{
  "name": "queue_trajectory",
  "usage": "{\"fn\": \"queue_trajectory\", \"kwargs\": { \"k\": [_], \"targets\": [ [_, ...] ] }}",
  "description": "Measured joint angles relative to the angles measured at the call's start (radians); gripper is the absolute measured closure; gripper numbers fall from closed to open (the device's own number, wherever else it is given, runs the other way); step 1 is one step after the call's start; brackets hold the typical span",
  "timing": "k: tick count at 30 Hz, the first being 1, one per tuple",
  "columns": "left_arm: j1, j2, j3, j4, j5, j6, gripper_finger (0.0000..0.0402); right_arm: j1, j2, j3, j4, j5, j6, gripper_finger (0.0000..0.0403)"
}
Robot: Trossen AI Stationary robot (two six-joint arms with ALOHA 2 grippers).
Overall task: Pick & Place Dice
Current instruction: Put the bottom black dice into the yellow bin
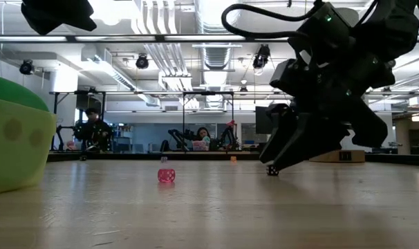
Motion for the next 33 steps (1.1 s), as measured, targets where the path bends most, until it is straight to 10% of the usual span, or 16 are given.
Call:
{"fn": "queue_trajectory", "kwargs": {
  "k": [33],
  "targets": [
    [0.000, -0.001, 0.000, 0.009, 0.000, -0.003, 0.0279, 0.001, 0.021, 0.000, 0.001, 0.000, -0.021, 0.0326]
  ]
}}
